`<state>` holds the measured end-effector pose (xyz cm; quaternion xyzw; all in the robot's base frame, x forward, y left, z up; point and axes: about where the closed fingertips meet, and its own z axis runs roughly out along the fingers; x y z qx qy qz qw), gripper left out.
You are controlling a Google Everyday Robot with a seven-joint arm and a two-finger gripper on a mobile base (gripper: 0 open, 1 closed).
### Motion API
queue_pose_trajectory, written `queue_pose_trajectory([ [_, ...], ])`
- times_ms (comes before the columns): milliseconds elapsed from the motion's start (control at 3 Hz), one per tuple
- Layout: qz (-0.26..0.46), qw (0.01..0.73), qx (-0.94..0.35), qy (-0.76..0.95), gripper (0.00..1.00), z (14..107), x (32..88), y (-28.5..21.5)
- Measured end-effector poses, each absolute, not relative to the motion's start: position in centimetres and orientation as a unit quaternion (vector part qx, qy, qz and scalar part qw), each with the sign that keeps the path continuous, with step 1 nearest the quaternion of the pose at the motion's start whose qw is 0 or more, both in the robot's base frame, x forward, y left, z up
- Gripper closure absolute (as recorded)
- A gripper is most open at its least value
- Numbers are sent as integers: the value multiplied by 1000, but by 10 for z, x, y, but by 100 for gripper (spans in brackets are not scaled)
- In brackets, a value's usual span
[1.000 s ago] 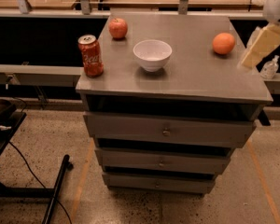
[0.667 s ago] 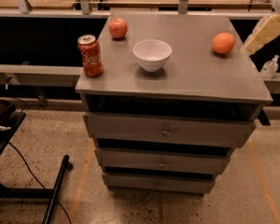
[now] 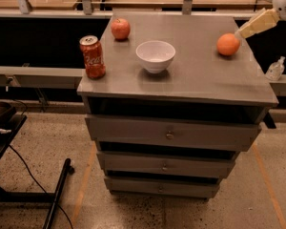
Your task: Place orange into white bowl
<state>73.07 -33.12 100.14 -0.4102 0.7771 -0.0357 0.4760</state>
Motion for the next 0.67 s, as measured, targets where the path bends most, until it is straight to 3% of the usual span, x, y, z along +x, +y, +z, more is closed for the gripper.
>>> queue_pose_trajectory([
  [667, -6, 523, -334, 784, 0, 962, 783, -349],
])
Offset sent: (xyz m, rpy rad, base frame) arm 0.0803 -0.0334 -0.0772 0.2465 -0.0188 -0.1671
